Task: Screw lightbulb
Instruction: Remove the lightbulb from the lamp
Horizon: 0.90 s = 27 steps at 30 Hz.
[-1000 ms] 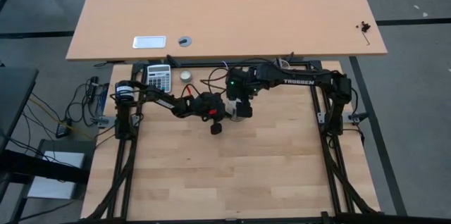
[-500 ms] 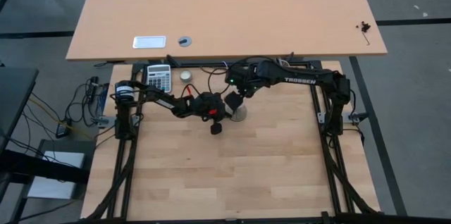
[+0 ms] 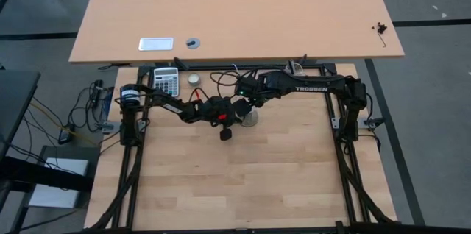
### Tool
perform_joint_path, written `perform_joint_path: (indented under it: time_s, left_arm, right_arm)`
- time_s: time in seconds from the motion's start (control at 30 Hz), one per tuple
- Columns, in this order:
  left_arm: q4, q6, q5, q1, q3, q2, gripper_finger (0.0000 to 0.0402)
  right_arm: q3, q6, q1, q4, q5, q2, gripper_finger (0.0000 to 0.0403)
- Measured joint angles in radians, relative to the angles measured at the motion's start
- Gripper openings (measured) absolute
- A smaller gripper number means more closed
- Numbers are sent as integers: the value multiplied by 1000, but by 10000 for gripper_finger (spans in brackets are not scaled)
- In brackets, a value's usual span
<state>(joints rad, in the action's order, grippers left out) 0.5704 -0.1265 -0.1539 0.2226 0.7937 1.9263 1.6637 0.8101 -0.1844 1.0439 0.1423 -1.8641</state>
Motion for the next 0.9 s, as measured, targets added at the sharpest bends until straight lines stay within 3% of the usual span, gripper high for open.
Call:
perform_joint_path:
  time_s: [0.13,0.23,0.63,0.73,0.9]
  left_arm:
    - [0,0,0,0,0,0,1]
    - [0,0,0,0,0,0,1]
    - [0,-1,0,0,0,0,1]
    - [-1,-2,0,0,0,0,1]
    - [0,-2,0,0,0,0,1]
  right_arm:
    - [-27,-39,-6,-27,2,6,254]
    - [-30,-155,-13,-37,-10,6,241]
    - [-32,-988,-45,-59,-178,5,230]
    - [-22,-970,-44,-57,-175,3,230]
    - [42,-790,-41,3,-144,-6,244]
